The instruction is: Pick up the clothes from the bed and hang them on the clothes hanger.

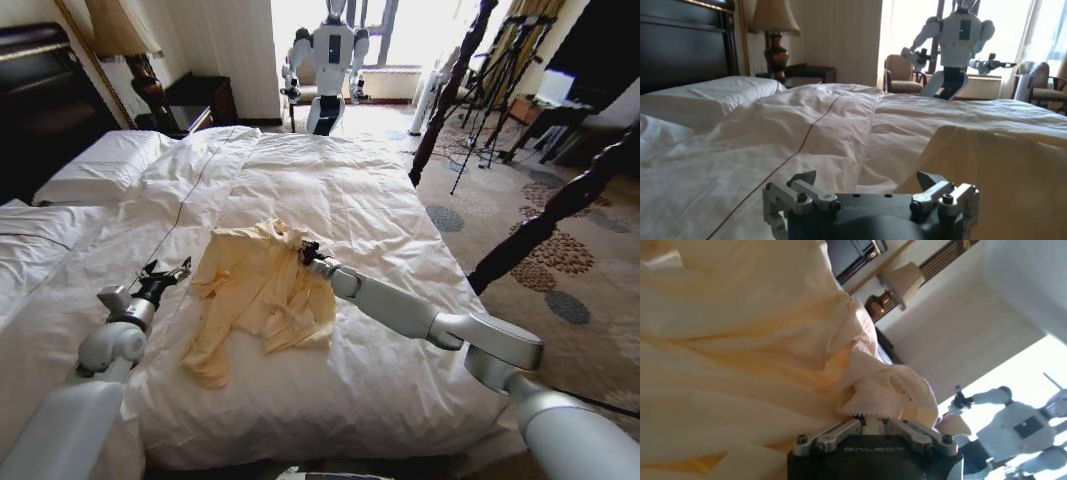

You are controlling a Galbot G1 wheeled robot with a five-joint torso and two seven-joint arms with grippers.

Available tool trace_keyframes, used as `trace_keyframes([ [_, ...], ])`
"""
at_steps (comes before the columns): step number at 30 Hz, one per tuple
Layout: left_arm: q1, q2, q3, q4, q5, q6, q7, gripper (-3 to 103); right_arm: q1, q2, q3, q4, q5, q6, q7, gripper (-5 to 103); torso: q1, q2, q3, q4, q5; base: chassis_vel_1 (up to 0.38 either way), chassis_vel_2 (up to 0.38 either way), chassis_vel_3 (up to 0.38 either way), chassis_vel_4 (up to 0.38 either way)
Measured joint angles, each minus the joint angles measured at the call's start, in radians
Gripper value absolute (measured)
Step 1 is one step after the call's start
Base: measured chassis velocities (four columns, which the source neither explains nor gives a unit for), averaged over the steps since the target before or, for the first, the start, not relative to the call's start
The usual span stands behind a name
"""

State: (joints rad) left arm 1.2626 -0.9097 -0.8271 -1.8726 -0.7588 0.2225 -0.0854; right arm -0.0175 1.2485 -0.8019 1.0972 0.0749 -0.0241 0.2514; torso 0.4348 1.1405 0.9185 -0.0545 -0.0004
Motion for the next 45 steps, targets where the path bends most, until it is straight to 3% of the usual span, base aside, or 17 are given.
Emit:
trace_keyframes([
  [3, 0.001, -0.001, 0.0, -0.004, 0.0, -0.002, 0.001, 100, 0.004, -0.003, 0.021, -0.006, -0.041, 0.014, 0.016, 0, 0.0, 0.0, 0.0, 0.0001, 0.0, 0.0, 0.0, 0.0, 0.0],
  [11, 0.008, 0.002, -0.007, -0.033, -0.001, -0.015, 0.02, 100, 0.026, -0.03, 0.124, -0.02, -0.231, 0.138, 0.067, 0, 0.0, 0.0, 0.0, 0.0002, 0.0, 0.0, 0.0, 0.0, 0.0],
  [17, 0.01, 0.015, -0.017, -0.062, -0.005, -0.033, 0.056, 100, 0.063, -0.081, 0.151, 0.026, -0.28, 0.172, 0.088, 0, 0.0, 0.0, 0.0, 0.0001, -0.0001, 0.0, 0.0, 0.0, 0.0],
  [20, 0.012, 0.028, -0.024, -0.09, -0.027, -0.034, 0.075, 100, 0.079, -0.108, 0.171, 0.038, -0.313, 0.19, 0.089, 0, 0.0, 0.0, 0.0, 0.0001, -0.0002, 0.0, 0.0, 0.0, 0.0],
  [25, 0.012, 0.063, -0.033, -0.148, -0.099, -0.028, 0.114, 100, 0.098, -0.13, 0.226, -0.017, -0.444, 0.288, 0.097, 0, 0.0, 0.0, 0.0, 0.0, 0.0004, 0.0, 0.0, 0.0, 0.0],
  [28, -0.002, 0.113, -0.041, -0.181, -0.208, -0.004, 0.174, 100, 0.107, -0.157, 0.245, -0.028, -0.536, 0.374, 0.119, 0, 0.0, 0.0, 0.0, 0.0001, 0.0, 0.0, 0.0, 0.0, 0.0],
  [29, -0.002, 0.113, -0.041, -0.181, -0.208, -0.004, 0.174, 100, 0.107, -0.157, 0.245, -0.028, -0.536, 0.374, 0.119, 0, 0.0, 0.0, 0.0, 0.0001, 0.0, 0.0, 0.0, 0.0, 0.0],
  [31, -0.026, 0.167, -0.04, -0.191, -0.331, 0.026, 0.229, 100, 0.105, -0.173, 0.257, -0.025, -0.592, 0.454, 0.162, 0, 0.0, 0.0, 0.0, 0.0, 0.0, 0.0, 0.0, 0.0, 0.0],
  [32, -0.026, 0.167, -0.04, -0.191, -0.331, 0.026, 0.229, 100, 0.105, -0.173, 0.257, -0.025, -0.592, 0.454, 0.162, 0, 0.0, 0.0, 0.0, 0.0, 0.0, 0.0, 0.0, 0.0, 0.0],
  [34, -0.053, 0.226, -0.033, -0.187, -0.47, 0.074, 0.296, 100, 0.097, -0.184, 0.26, -0.006, -0.626, 0.494, 0.199, 0, 0.0, 0.0, 0.0, -0.0003, 0.0, 0.0, 0.0, 0.0, 0.0],
  [36, -0.057, 0.238, -0.034, -0.184, -0.494, 0.085, 0.311, 100, 0.096, -0.183, 0.261, -0.004, -0.634, 0.502, 0.207, 0, 0.0, 0.0, 0.0, -0.0004, 0.0, 0.0, 0.0, 0.0, 0.0],
  [39, -0.075, 0.328, -0.042, -0.146, -0.599, 0.15, 0.419, 100, 0.096, -0.145, 0.282, -0.032, -0.692, 0.579, 0.247, 0, 0.0, 0.0, 0.0, 0.0003, 0.0001, 0.0, 0.0, 0.0, 0.0],
  [44, -0.113, 0.407, -0.039, -0.095, -0.665, 0.191, 0.468, 100, 0.096, -0.137, 0.286, -0.03, -0.707, 0.597, 0.257, 0, 0.0, 0.0, 0.0, 0.0009, -0.0006, 0.0, 0.0, 0.0, 0.0],
  [45, -0.13, 0.443, -0.035, -0.061, -0.679, 0.203, 0.5, 100, 0.092, -0.143, 0.286, -0.017, -0.709, 0.604, 0.261, 0, 0.0, 0.0, 0.0, 0.0003, -0.0005, 0.0, 0.0, 0.0, 0.0],
])
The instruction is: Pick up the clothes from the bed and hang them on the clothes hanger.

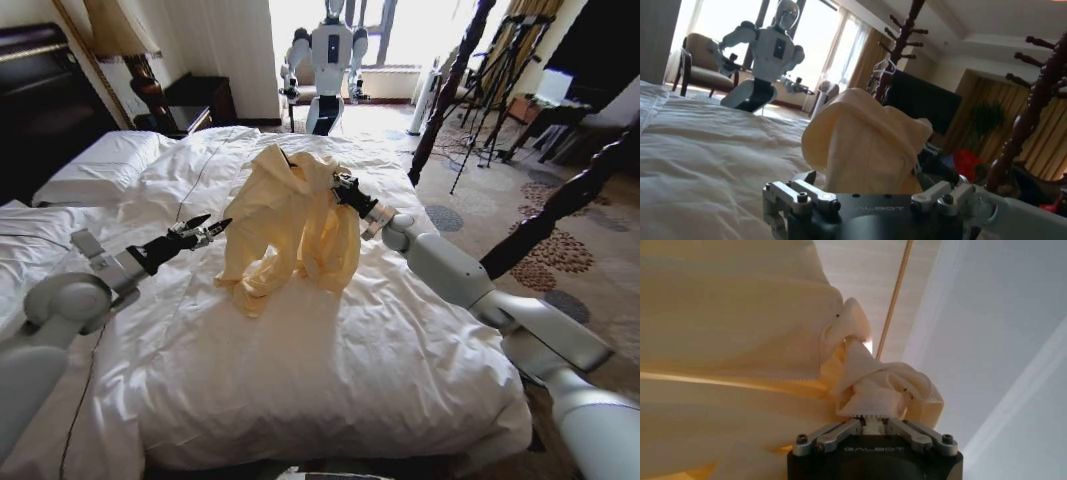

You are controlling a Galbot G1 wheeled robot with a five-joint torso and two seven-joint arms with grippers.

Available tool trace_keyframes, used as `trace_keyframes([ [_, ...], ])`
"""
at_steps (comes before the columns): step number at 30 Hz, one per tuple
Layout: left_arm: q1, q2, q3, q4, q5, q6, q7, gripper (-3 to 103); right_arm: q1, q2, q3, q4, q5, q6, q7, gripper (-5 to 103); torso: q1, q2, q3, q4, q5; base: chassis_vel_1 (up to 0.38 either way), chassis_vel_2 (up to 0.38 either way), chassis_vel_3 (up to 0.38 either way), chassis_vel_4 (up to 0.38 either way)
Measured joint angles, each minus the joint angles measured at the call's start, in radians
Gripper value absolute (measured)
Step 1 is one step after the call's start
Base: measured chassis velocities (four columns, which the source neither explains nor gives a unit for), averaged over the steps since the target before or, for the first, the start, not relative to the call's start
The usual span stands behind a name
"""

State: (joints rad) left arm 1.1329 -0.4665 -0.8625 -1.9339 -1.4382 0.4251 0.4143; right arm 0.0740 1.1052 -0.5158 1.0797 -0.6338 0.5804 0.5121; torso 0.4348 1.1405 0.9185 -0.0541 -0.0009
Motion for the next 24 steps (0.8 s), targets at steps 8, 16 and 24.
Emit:
trace_keyframes([
  [8, -0.084, 0.091, 0.08, 0.144, -0.016, 0.031, 0.074, 100, -0.016, -0.015, 0.004, 0.028, -0.009, 0.03, 0.031, 0, 0.0, 0.0, 0.0, -0.0002, 0.0002, 0.0, 0.0, 0.0, 0.0],
  [16, -0.129, 0.116, 0.15, 0.199, -0.019, 0.049, 0.134, 100, -0.022, -0.008, 0.004, 0.051, -0.009, 0.029, 0.048, 0, 0.0, 0.0, 0.0, -0.0003, 0.0003, 0.0, 0.0, 0.0, 0.0],
  [24, -0.127, 0.116, 0.152, 0.175, -0.032, 0.07, 0.212, 102, -0.029, -0.009, 0.0, 0.068, -0.01, 0.018, 0.05, 0, 0.0, 0.0, 0.0, -0.0004, 0.0006, 0.0, 0.0, 0.0, 0.0],
])
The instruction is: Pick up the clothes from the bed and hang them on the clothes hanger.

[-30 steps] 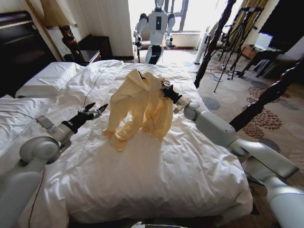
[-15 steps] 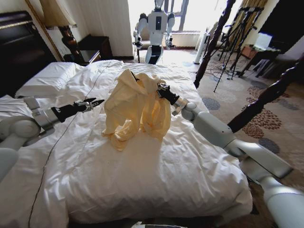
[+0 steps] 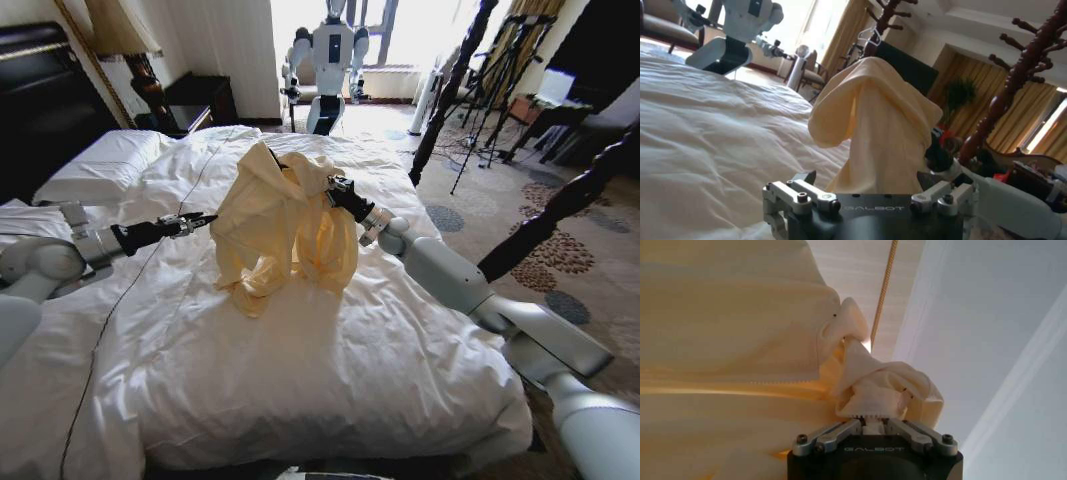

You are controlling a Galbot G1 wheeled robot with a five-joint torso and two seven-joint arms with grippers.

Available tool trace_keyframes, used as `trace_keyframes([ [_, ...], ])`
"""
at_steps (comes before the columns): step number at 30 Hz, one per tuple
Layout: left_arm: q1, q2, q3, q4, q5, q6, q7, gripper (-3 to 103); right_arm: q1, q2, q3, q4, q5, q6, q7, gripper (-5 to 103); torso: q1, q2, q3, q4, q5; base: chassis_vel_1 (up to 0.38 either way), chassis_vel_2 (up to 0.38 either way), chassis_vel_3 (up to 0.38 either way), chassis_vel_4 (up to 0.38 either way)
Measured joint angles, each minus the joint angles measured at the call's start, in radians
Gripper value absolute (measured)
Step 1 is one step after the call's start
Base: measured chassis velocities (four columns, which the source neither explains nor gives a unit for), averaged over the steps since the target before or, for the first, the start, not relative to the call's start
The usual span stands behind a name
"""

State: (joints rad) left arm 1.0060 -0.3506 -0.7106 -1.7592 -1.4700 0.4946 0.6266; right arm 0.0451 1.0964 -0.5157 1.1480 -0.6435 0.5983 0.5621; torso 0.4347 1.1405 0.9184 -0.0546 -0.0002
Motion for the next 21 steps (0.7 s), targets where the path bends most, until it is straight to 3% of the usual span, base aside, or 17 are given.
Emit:
trace_keyframes([
  [11, 0.007, 0.005, -0.001, -0.002, 0.005, -0.005, 0.046, 94, -0.008, 0.015, -0.006, 0.009, -0.004, -0.013, 0.001, 0, 0.0, 0.0, 0.0, 0.0002, -0.0004, 0.0, 0.0, 0.0, 0.0],
  [13, 0.007, 0.004, 0.0, -0.002, 0.005, -0.011, 0.046, 89, -0.008, 0.019, -0.006, 0.008, -0.004, -0.015, 0.003, 0, 0.0, 0.0, 0.0, 0.0003, -0.0003, 0.0, 0.0, 0.0, 0.0],
  [17, -0.005, -0.006, 0.018, -0.005, 0.005, -0.018, 0.036, 67, -0.005, 0.028, -0.008, 0.002, -0.005, -0.017, 0.007, 0, 0.0, 0.0, 0.0, 0.0002, -0.0002, 0.0, 0.0, 0.0, 0.0],
  [21, -0.016, -0.015, 0.03, -0.005, 0.005, -0.024, 0.03, 56, -0.001, 0.026, -0.011, 0.004, -0.004, -0.019, 0.009, 0, 0.0, 0.0, 0.0, 0.0002, -0.0003, 0.0, 0.0, 0.0, 0.0],
])
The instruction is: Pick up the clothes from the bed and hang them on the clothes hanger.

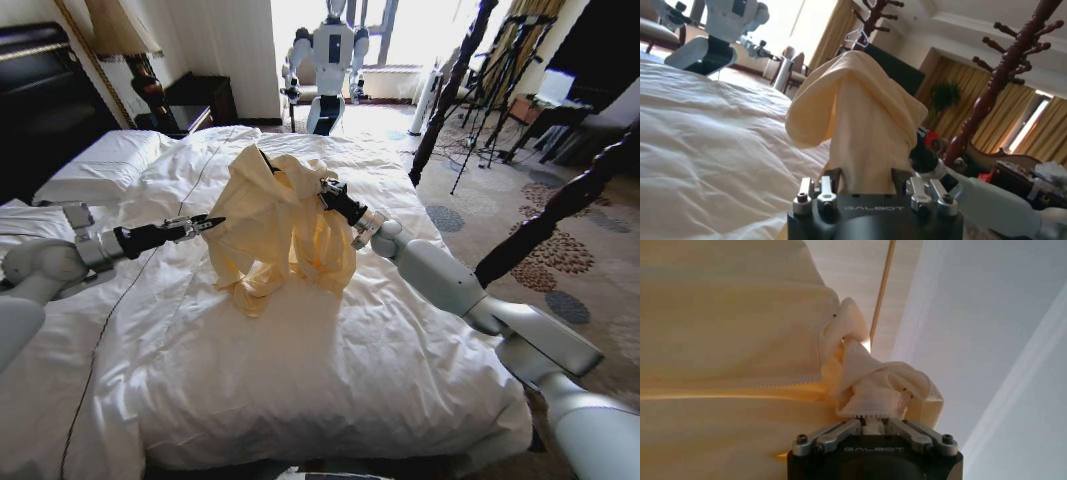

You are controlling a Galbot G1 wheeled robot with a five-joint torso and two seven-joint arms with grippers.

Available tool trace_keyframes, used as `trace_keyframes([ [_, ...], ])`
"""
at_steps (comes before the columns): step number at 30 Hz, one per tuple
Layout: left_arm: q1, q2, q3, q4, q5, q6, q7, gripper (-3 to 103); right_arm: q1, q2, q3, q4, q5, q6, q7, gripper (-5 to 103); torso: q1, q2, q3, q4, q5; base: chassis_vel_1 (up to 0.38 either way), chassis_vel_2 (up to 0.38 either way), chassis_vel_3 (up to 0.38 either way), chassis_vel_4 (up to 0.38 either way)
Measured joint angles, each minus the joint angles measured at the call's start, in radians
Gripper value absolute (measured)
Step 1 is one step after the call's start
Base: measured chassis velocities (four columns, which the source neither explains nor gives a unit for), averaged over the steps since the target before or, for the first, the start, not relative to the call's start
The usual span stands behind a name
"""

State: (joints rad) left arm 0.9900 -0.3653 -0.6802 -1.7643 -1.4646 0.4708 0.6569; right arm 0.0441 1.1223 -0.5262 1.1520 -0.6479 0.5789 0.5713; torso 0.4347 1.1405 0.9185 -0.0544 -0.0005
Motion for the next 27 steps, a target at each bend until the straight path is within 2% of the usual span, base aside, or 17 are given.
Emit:
trace_keyframes([
  [1, -0.001, -0.003, 0.002, 0.0, 0.0, -0.002, 0.0, 51, 0.0, -0.002, -0.001, 0.002, 0.001, -0.001, 0.0, 0, 0.0, 0.0, 0.0, 0.0, 0.0, 0.0, 0.0, 0.0, 0.0],
  [2, -0.001, -0.003, 0.002, 0.0, 0.0, -0.002, 0.0, 51, 0.0, -0.002, -0.001, 0.002, 0.001, -0.001, 0.0, 0, 0.0, 0.0, 0.0, 0.0, 0.0, 0.0, 0.0, 0.0, 0.0],
  [4, -0.001, -0.005, 0.004, 0.002, 0.001, -0.012, 0.002, 40, 0.0, -0.005, -0.005, 0.004, 0.002, -0.002, 0.0, 0, 0.0, 0.0, 0.0, 0.0, 0.0001, 0.0, 0.0, 0.0, 0.0],
  [5, 0.0, -0.006, 0.003, 0.003, 0.002, -0.014, 0.003, 40, 0.0, -0.005, -0.005, 0.004, 0.003, -0.002, 0.0, 0, 0.0, 0.0, 0.0, 0.0, 0.0002, 0.0, 0.0, 0.0, 0.0],
  [6, 0.002, -0.007, 0.003, 0.004, 0.004, -0.017, 0.006, 29, -0.003, -0.005, -0.008, 0.005, 0.005, -0.004, 0.001, 0, 0.0, 0.0, 0.0, 0.0, 0.0001, 0.0, 0.0, 0.0, 0.0],
  [8, 0.003, -0.007, 0.002, 0.005, 0.005, -0.018, 0.006, 29, -0.005, -0.004, -0.009, 0.005, 0.006, -0.005, 0.001, 0, 0.0, 0.0, 0.0, 0.0, 0.0002, 0.0, 0.0, 0.0, 0.0],
  [10, 0.006, -0.005, -0.004, 0.007, 0.003, -0.021, 0.009, 19, -0.008, 0.0, -0.014, 0.006, 0.007, -0.009, 0.003, 0, 0.0, 0.0, 0.0, 0.0, 0.0001, 0.0, 0.0, 0.0, 0.0],
  [11, 0.006, -0.005, -0.004, 0.007, 0.003, -0.021, 0.009, 19, -0.008, 0.0, -0.014, 0.006, 0.007, -0.009, 0.003, 0, 0.0, 0.0, 0.0, 0.0, 0.0001, 0.0, 0.0, 0.0, 0.0],
  [13, 0.009, -0.001, -0.009, 0.012, 0.0, -0.025, 0.017, 8, -0.01, 0.004, -0.018, 0.006, 0.01, -0.013, 0.007, 0, 0.0, 0.0, 0.0, 0.0, 0.0002, 0.0, 0.0, 0.0, 0.0],
  [14, 0.009, -0.001, -0.009, 0.012, 0.0, -0.025, 0.017, 8, -0.01, 0.004, -0.018, 0.006, 0.01, -0.013, 0.007, 0, 0.0, 0.0, 0.0, 0.0, 0.0002, 0.0, 0.0, 0.0, 0.0],
  [15, 0.013, 0.001, -0.012, 0.013, -0.001, -0.026, 0.022, 3, -0.01, 0.005, -0.02, 0.007, 0.011, -0.015, 0.01, 0, 0.0, 0.0, 0.0, 0.0, 0.0001, 0.0, 0.0, 0.0, 0.0],
  [22, 0.024, 0.001, -0.017, 0.012, -0.001, -0.032, 0.027, 2, -0.01, 0.004, -0.023, 0.006, 0.021, -0.019, 0.013, 0, 0.0, 0.0, 0.0, 0.0, 0.0001, 0.0, 0.0, 0.0, 0.0],
  [26, 0.021, -0.002, -0.017, 0.007, 0.0, -0.033, 0.026, 2, -0.016, -0.004, -0.04, 0.019, 0.044, -0.052, 0.041, 0, 0.0, 0.0, 0.0, 0.0, 0.0001, 0.0, 0.0, 0.0, 0.0],
  [27, 0.021, -0.003, -0.017, 0.005, 0.001, -0.033, 0.026, 2, -0.02, -0.006, -0.046, 0.024, 0.051, -0.069, 0.058, -3, 0.0, 0.0, 0.0, 0.0, 0.0001, 0.0, 0.0, 0.0, 0.0],
])
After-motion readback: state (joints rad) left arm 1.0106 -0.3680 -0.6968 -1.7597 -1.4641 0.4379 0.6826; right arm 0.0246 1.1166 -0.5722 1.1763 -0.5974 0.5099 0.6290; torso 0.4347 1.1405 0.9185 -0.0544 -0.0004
